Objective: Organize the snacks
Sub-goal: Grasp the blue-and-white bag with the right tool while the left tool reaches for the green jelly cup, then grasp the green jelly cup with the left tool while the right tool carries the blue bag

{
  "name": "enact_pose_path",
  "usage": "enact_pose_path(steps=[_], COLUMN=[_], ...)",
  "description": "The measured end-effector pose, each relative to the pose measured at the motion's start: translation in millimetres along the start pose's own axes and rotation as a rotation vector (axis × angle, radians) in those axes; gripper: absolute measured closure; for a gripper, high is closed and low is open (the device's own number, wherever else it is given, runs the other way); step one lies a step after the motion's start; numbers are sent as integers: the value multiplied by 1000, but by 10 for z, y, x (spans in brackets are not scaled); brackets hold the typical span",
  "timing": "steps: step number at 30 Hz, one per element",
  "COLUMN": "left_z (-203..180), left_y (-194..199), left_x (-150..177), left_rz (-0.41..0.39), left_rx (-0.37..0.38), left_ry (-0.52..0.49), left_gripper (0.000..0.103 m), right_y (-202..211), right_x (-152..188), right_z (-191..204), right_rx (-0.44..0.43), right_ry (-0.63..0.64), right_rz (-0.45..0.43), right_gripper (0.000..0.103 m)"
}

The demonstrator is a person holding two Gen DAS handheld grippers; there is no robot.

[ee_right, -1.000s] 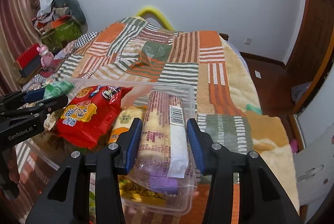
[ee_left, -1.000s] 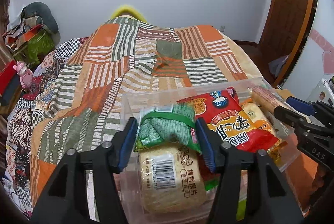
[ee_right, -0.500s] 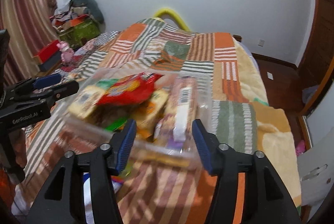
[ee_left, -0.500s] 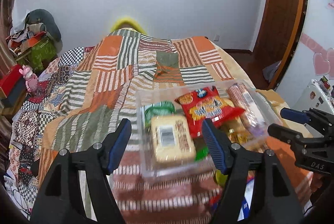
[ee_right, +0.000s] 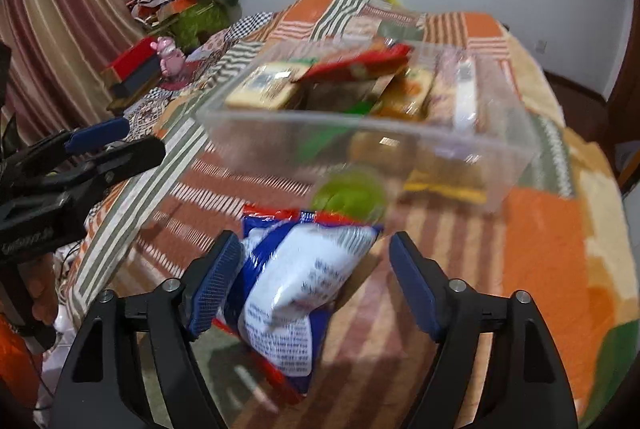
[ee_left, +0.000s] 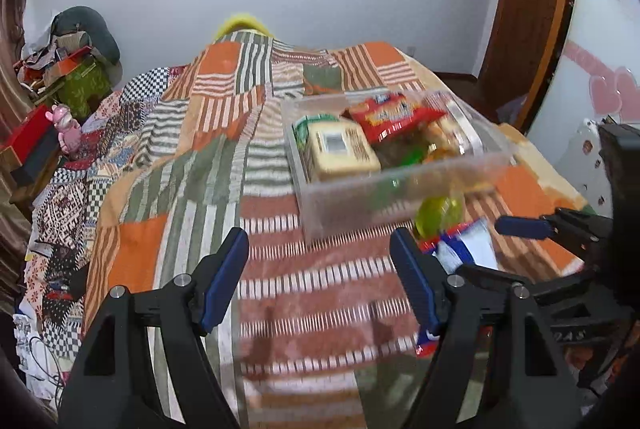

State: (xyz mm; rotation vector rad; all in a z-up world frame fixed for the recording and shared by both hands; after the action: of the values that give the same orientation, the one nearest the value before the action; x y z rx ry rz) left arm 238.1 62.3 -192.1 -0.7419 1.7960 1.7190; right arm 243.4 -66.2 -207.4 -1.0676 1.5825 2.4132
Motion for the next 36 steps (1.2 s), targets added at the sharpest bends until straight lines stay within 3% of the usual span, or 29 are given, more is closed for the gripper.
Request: enact_pose_path(steps=[5, 8, 10, 12, 15, 21, 28, 36], left_z=[-57, -97, -120, -151, -235, -512, -868, -1171], left_y=[-3, 12, 11, -3, -38, -180, -561, -1085], left_x=[157, 176, 193, 205, 230, 189, 75, 69], left_rz=[28, 27, 33, 42, 56, 79, 129, 222], left_rx=[3, 22, 31, 35, 45, 93, 137, 161], left_ry=[-12, 1, 6, 1, -7, -26, -46, -25], left_gripper=[30, 30, 30, 30, 30, 30, 30, 30], right_y=[-77, -127, -159, -137, -34, 295, 626, 730], right_x=[49, 98, 120, 128, 139, 167, 180, 203], right_z=[68, 124, 136, 129, 80, -256, -814, -1092], right_rx=[-53, -20, -34, -30, -20, 4, 103, 111], right_ry=[-19, 19, 13, 16, 30, -5, -61, -122], right_rz=[51, 55, 63, 60, 35, -23, -82, -112], right_gripper=[20, 20, 27, 44, 55, 57, 57, 57])
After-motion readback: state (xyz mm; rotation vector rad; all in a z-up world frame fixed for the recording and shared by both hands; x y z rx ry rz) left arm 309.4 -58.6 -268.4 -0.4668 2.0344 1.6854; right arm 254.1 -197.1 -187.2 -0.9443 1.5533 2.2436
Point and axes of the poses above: each gripper's, at about its wrist camera, not at the fingertips, and y roughly against the way its jaws point, z to its left, x to its underside, the point moved 8 cm from there along -y, roughly the way its jaws point, and after that the axes turned 1 degree about -z, right-handed, at the moved point
